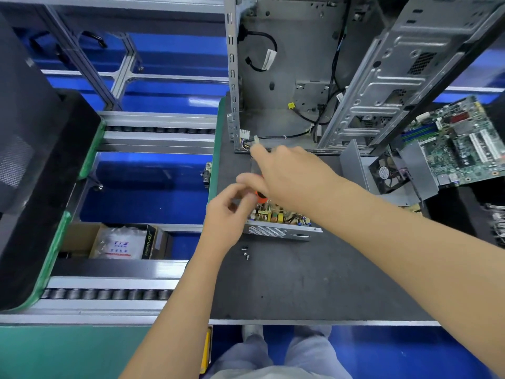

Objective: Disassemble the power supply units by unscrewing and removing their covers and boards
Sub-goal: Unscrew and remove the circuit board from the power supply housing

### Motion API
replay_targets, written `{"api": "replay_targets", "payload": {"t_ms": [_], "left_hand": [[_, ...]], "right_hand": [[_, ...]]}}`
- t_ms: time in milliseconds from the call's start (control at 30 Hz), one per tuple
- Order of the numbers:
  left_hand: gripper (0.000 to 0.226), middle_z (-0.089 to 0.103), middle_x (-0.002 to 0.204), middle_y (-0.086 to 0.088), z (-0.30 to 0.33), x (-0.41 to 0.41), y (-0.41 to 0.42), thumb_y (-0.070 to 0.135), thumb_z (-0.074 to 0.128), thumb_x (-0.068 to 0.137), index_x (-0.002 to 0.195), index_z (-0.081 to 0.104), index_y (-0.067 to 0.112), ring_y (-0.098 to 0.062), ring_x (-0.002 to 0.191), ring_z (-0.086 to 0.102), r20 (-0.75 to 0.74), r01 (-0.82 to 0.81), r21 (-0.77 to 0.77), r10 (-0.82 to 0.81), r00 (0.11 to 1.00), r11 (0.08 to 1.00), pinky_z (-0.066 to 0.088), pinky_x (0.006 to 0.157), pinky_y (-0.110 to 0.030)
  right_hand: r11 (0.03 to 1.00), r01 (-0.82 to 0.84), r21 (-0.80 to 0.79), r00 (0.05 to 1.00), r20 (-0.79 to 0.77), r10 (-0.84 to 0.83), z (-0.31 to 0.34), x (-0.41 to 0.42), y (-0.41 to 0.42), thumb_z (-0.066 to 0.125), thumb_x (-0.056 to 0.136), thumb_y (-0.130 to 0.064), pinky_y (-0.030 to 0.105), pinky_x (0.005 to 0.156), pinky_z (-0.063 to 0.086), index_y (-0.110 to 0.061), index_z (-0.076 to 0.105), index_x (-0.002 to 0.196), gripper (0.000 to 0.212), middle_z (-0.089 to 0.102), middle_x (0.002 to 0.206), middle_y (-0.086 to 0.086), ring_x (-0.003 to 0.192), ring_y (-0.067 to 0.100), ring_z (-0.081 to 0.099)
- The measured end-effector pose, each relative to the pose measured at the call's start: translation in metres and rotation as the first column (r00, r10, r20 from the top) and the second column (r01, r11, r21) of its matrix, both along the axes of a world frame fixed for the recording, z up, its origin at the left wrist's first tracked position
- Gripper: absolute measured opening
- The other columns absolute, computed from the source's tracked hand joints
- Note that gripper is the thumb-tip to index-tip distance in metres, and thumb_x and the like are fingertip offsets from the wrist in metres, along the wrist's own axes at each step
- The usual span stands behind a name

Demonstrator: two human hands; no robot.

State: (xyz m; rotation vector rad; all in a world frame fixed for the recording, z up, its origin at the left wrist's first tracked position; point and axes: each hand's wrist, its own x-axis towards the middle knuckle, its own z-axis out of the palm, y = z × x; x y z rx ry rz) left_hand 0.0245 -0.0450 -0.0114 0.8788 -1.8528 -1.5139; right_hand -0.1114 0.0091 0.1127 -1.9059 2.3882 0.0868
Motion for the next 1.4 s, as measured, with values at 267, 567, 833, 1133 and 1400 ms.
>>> {"api": "replay_targets", "payload": {"t_ms": [267,567,833,1133,1400], "left_hand": [[0.015,0.071,0.092,0.012,-0.053,0.028,-0.01,0.013,0.065,0.096,0.099,0.071,0.026,0.002,0.085,0.062,0.337,-0.012,-0.101,0.045,0.94,0.995,0.043,0.078,-0.008],[0.019,0.063,0.09,0.004,-0.061,0.018,-0.007,0.004,0.069,0.089,0.103,0.077,0.015,-0.01,0.077,0.051,0.423,0.1,-0.259,0.02,0.906,0.961,0.049,0.077,-0.026],[0.025,0.067,0.099,-0.002,-0.06,0.015,-0.006,0.005,0.07,0.089,0.111,0.076,0.014,-0.019,0.09,0.057,0.472,0.134,-0.317,0.034,0.881,0.939,0.048,0.081,-0.03],[0.011,0.062,0.097,0.013,-0.058,0.011,-0.018,0.02,0.065,0.095,0.1,0.074,0.024,-0.005,0.082,0.046,0.554,0.235,-0.291,-0.037,0.832,0.927,0.049,0.075,-0.033],[0.005,0.059,0.094,0.009,-0.063,0.014,-0.014,0.019,0.063,0.097,0.1,0.066,0.018,-0.007,0.078,0.048,0.523,0.246,-0.392,-0.005,0.852,0.886,0.044,0.068,-0.03]], "right_hand": [[0.998,-0.016,0.067,0.986,0.169,0.004,0.006,-0.005,0.007,0.049,0.083,-0.07,0.041,0.076,0.045,-0.021,0.048,0.111,0.057,0.057,0.106,0.005,0.096,0.035,0.055],[0.996,-0.089,0.013,0.993,-0.076,0.09,0.001,-0.008,0.008,0.045,0.095,-0.053,0.037,0.063,0.041,-0.015,0.05,0.114,0.043,0.06,0.098,0.011,0.092,0.037,0.061],[0.989,0.079,-0.128,0.969,0.243,-0.046,-0.008,-0.021,0.02,0.059,0.085,-0.035,0.04,0.076,0.048,-0.019,0.053,0.087,0.018,0.055,0.086,0.001,0.084,0.027,0.054],[0.973,0.161,-0.163,0.955,0.275,-0.112,-0.015,-0.038,0.032,0.059,0.083,-0.038,0.036,0.069,0.047,-0.022,0.054,0.084,0.017,0.052,0.078,-0.007,0.077,0.023,0.054],[0.951,0.219,-0.221,0.937,0.318,-0.142,-0.013,-0.045,0.039,0.059,0.086,-0.038,0.035,0.071,0.045,-0.024,0.054,0.085,0.015,0.057,0.083,-0.005,0.083,0.021,0.054]]}}
